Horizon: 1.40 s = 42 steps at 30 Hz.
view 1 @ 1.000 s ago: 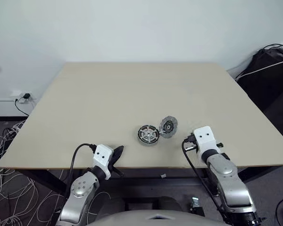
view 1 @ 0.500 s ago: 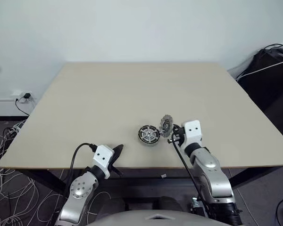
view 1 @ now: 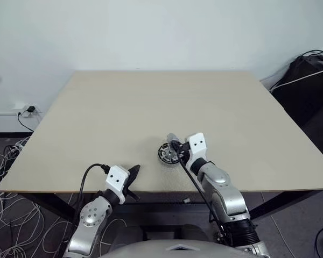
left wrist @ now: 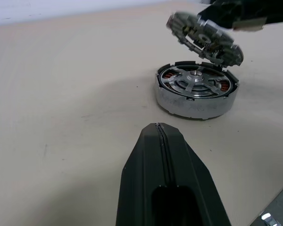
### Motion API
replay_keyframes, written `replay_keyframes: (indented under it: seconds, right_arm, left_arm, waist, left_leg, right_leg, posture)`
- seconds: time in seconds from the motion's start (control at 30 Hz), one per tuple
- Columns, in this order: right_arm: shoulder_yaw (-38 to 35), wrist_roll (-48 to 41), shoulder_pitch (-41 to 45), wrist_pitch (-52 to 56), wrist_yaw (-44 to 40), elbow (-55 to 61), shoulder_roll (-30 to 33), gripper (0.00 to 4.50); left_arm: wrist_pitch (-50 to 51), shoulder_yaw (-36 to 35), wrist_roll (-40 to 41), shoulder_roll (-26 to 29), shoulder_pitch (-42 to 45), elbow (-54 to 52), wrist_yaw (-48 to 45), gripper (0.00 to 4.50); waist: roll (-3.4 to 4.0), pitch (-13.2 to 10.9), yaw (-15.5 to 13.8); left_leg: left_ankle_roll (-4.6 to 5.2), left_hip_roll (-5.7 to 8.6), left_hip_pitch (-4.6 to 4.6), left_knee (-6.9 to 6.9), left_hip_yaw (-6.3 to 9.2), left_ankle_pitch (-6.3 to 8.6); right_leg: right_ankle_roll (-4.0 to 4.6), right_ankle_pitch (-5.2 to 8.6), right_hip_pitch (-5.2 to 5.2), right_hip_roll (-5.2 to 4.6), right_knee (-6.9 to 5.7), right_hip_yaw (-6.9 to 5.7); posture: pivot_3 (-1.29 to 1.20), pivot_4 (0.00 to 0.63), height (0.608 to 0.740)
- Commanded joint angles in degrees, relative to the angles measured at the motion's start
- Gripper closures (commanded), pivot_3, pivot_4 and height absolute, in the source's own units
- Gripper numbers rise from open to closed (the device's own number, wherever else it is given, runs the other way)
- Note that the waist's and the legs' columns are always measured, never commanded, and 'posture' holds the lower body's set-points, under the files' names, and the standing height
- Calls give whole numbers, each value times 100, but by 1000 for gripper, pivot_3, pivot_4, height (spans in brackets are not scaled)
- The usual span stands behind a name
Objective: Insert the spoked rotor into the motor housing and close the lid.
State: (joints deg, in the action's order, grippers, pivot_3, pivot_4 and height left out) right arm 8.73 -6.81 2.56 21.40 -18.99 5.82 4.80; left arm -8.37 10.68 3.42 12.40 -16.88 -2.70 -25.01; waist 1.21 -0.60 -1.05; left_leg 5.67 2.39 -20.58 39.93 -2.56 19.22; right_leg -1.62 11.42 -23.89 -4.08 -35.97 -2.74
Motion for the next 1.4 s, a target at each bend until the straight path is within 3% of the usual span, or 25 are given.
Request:
replay_keyframes:
  seconds: [0.03, 0.53, 0.73, 0.93, 1.07, 1.4]
  right_arm:
    - [50, 36, 179, -131, 8, -185, -37, 4462]
    - [274, 148, 160, 15, -44, -766, 7, 4462]
    - [350, 182, 78, 84, -186, -440, 171, 4462]
    - [281, 96, 255, -494, -503, 53, 384, 4462]
    - [265, 105, 484, -579, -748, -169, 602, 3620]
    - [353, 165, 855, -698, -1198, -1047, 779, 293]
  left_arm:
    - [-79, -39, 61, -43, 54, -82, 34, 4500]
    - [-25, -64, 66, -49, 27, -140, 84, 4500]
    - [0, -55, 76, -37, 16, -153, 94, 4500]
    - [16, -40, 78, -23, 10, -159, 86, 4500]
    - [25, -30, 76, -23, 23, -161, 79, 4500]
    - [25, -54, 74, -47, -14, -177, 149, 4500]
  waist:
    - [0, 0, -1]
    - [3, -2, 6]
    - [0, 2, 2]
    - [3, -1, 2]
    - [2, 0, 1]
    - [0, 0, 0]
  left_leg:
    - [0, 0, 0, 0, 0, 0]
    - [0, 2, -7, -11, 0, 0]
    - [0, 2, -7, -14, -1, 1]
    - [-1, 2, -27, -14, -2, 0]
    - [-4, 3, -36, -14, -2, -3]
    - [-3, 3, -37, -14, -3, -2]
  right_leg:
    - [0, 0, 0, 0, 0, 0]
    - [3, 2, -11, -3, 0, 1]
    - [6, 3, -11, -5, 1, 1]
    - [5, 3, -35, -4, -1, 3]
    - [6, 3, -43, -3, -1, 2]
    - [8, 3, -44, -4, 0, 3]
  posture:
    - [0, 0, 740]
    - [0, 0, 740]
    - [0, 0, 740]
    - [0, 0, 740]
    - [0, 0, 740]
    - [0, 0, 740]
